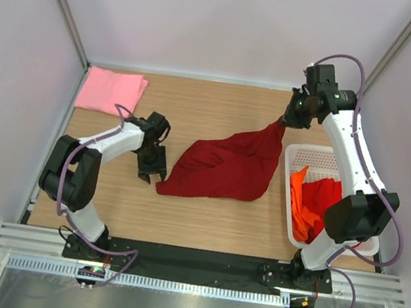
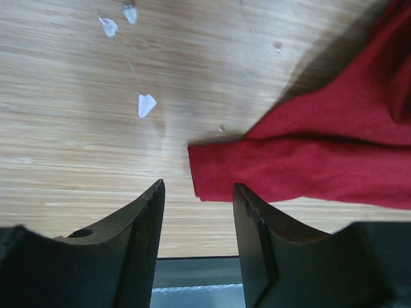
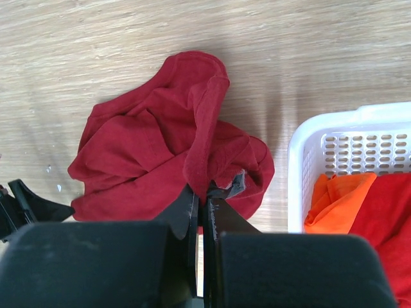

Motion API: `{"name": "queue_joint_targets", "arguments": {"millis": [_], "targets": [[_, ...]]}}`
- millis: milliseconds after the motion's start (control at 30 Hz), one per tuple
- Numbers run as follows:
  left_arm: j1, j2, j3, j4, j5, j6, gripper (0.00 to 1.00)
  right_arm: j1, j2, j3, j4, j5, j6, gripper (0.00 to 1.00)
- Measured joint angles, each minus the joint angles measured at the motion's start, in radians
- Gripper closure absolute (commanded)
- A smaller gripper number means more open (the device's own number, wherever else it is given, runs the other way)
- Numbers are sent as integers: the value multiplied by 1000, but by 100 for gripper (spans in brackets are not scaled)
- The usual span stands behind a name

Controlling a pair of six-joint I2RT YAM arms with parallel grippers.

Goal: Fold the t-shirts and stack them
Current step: Flatten the tshirt out

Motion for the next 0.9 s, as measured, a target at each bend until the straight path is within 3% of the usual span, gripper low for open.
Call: {"name": "queue_joint_targets", "arguments": {"millis": [667,900], "targets": [[17,76,-32,51,-8,-192,62,0,-14,-32,5,-33,-16,99],[21,70,-43,63,-17,-203,86,0,-19,-48,11,-52,-15,99]]}}
